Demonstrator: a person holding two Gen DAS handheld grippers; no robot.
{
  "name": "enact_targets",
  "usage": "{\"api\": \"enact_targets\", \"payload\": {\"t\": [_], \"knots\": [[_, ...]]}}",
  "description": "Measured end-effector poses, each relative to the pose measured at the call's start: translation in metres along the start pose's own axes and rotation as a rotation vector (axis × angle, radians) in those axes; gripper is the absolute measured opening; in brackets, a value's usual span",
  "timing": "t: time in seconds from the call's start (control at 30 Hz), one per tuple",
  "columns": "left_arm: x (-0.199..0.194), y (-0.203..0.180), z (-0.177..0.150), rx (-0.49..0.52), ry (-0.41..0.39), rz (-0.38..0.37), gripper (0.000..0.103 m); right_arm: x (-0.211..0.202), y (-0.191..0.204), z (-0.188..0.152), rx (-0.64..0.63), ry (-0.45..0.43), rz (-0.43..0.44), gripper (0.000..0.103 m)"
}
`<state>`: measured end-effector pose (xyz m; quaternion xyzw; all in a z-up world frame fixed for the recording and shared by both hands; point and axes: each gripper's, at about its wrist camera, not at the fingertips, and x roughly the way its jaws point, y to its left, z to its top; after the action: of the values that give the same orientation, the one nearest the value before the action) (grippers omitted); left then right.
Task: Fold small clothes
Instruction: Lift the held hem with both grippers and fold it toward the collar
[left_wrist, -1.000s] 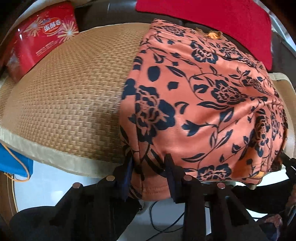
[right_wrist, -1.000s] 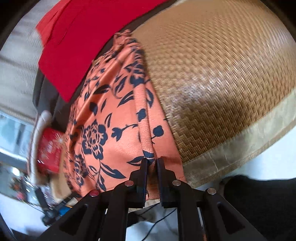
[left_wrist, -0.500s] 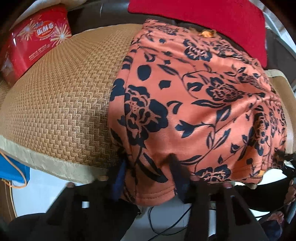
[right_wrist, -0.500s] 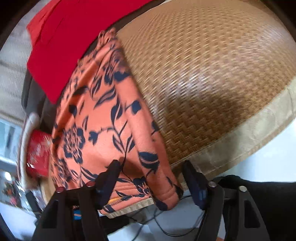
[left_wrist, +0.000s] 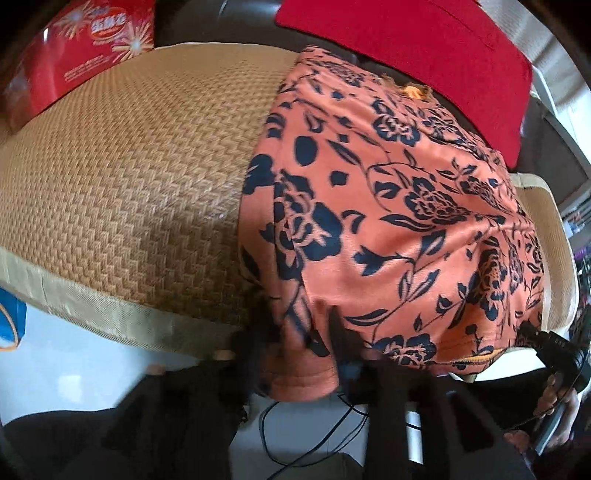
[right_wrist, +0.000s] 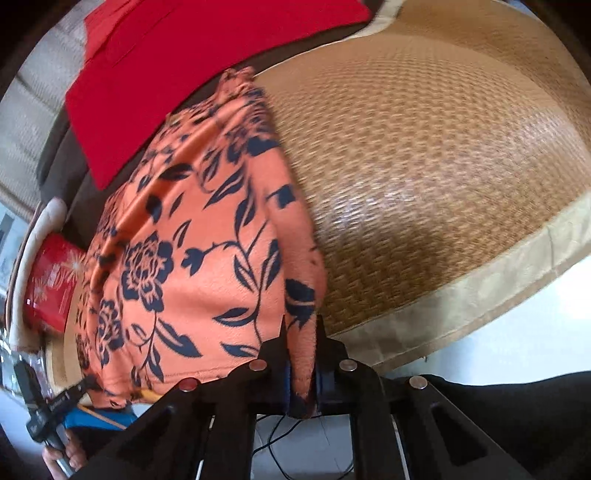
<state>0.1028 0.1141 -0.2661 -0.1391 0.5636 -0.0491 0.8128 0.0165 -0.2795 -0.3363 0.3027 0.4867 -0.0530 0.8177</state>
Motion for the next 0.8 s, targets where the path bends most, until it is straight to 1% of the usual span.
{"api": "enact_targets", "payload": {"t": [0.03, 0.13, 0.2, 0.23, 0.27, 0.33, 0.43, 0.47, 0.5, 0.53, 0.57, 0.63, 0.67, 0.7, 0.73, 0.77, 0.8], "knots": [[0.0, 0.002, -0.001, 0.002, 0.0, 0.001, 0.045, 0.0, -0.002, 0.001, 0.01, -0.001, -0.003, 0.009], [0.002, -0.001, -0.003, 0.026, 0.008, -0.023, 0.044, 0.001, -0.01, 0.007, 0.016, -0.001, -0.008, 0.009], [0.006, -0.004, -0.004, 0.047, 0.015, -0.013, 0.03, 0.003, -0.01, 0.008, 0.011, 0.007, -0.01, 0.009], [0.008, -0.005, -0.005, 0.055, 0.022, -0.012, 0.019, 0.005, -0.007, 0.007, 0.011, 0.01, -0.01, 0.009], [0.01, -0.005, -0.004, 0.054, 0.021, -0.019, 0.016, 0.005, -0.008, 0.009, 0.012, 0.011, -0.008, 0.009], [0.011, -0.003, -0.004, 0.04, 0.019, -0.023, 0.014, 0.005, -0.01, 0.011, 0.015, 0.013, -0.003, 0.009], [0.007, 0.007, -0.006, 0.012, 0.025, -0.031, 0.014, 0.004, -0.014, 0.015, 0.021, 0.018, 0.003, 0.009], [0.005, 0.009, -0.008, 0.009, 0.029, -0.025, 0.017, 0.004, -0.015, 0.016, 0.02, 0.02, 0.003, 0.009], [0.006, 0.008, -0.009, 0.014, 0.038, -0.024, 0.021, 0.006, -0.011, 0.009, 0.018, 0.02, 0.003, 0.009], [0.001, 0.01, -0.013, 0.024, 0.041, -0.024, 0.03, 0.009, -0.006, 0.005, 0.014, 0.02, 0.001, 0.009], [0.0, 0.009, -0.015, 0.037, 0.038, -0.019, 0.037, 0.008, -0.005, 0.005, 0.012, 0.02, 0.001, 0.009], [-0.001, 0.003, -0.019, 0.081, 0.031, 0.01, 0.037, 0.009, -0.003, 0.004, 0.01, 0.021, 0.001, 0.009], [0.001, -0.001, -0.019, 0.092, 0.034, 0.02, 0.035, 0.01, -0.001, 0.003, 0.01, 0.021, 0.003, 0.009], [0.001, -0.002, -0.02, 0.101, 0.034, 0.033, 0.03, 0.011, 0.0, 0.003, 0.01, 0.021, 0.005, 0.009], [0.001, -0.002, -0.02, 0.103, 0.036, 0.034, 0.015, 0.012, 0.0, 0.003, 0.008, 0.022, 0.007, 0.009], [0.0, 0.0, -0.02, 0.095, 0.034, 0.008, 0.01, 0.012, 0.001, 0.003, 0.006, 0.023, 0.011, 0.009], [-0.001, 0.001, -0.02, 0.081, 0.029, -0.015, 0.009, 0.013, 0.002, 0.004, 0.005, 0.025, 0.017, 0.009]]}}
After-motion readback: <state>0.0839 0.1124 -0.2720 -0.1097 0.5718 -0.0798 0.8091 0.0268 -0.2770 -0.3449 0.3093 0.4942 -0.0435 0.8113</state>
